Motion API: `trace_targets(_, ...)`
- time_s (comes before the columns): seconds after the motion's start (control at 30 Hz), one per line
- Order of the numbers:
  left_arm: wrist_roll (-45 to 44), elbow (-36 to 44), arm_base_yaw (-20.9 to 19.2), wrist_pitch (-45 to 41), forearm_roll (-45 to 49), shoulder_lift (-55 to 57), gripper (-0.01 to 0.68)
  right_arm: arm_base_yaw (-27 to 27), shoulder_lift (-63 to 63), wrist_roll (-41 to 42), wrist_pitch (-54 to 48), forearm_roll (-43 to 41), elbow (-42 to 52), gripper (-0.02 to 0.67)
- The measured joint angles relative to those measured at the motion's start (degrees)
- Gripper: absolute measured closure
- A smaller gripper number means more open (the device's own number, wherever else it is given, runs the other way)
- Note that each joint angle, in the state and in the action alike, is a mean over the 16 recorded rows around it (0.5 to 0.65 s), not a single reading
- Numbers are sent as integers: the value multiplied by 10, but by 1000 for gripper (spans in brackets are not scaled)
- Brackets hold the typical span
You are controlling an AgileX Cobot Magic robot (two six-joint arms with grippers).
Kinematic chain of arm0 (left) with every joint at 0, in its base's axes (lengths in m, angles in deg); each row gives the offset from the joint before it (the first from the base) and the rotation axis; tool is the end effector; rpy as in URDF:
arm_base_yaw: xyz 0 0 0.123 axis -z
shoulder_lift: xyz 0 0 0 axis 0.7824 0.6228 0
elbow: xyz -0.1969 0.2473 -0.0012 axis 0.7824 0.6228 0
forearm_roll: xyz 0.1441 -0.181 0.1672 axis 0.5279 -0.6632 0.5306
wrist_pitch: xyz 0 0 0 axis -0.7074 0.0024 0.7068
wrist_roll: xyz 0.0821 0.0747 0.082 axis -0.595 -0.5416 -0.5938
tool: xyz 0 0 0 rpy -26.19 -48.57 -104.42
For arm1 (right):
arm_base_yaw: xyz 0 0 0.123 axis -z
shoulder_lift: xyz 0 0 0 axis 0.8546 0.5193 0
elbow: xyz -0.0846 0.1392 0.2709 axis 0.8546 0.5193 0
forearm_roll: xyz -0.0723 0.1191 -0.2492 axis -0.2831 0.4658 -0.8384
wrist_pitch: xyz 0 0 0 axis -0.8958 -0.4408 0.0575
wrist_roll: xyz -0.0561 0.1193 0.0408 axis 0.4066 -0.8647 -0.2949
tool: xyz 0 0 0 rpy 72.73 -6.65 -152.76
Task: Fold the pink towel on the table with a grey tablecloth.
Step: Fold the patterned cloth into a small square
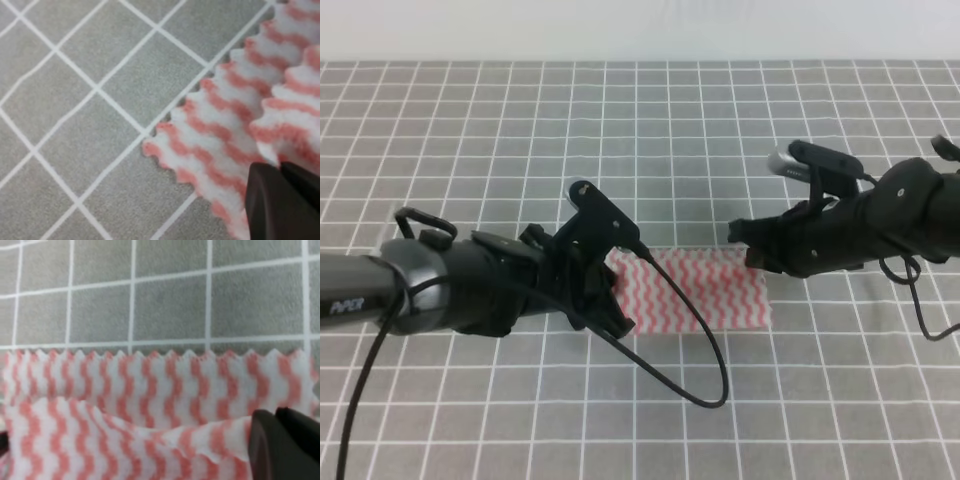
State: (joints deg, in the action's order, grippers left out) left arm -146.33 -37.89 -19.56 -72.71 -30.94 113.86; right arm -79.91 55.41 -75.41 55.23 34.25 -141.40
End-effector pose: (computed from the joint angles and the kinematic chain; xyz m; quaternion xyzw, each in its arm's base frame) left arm 0.3794 -0.2318 0.1331 0.3885 0.8338 -0.0321 0.3908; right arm 0.4115 0.1910 0.1484 0.0181 0.9401 0.2259 0.2548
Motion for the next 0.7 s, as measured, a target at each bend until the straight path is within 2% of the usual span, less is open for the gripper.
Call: trace_targets(0.7,-3,-3,0,13,0,7,675,11,8,2,-13,-3,-10,664)
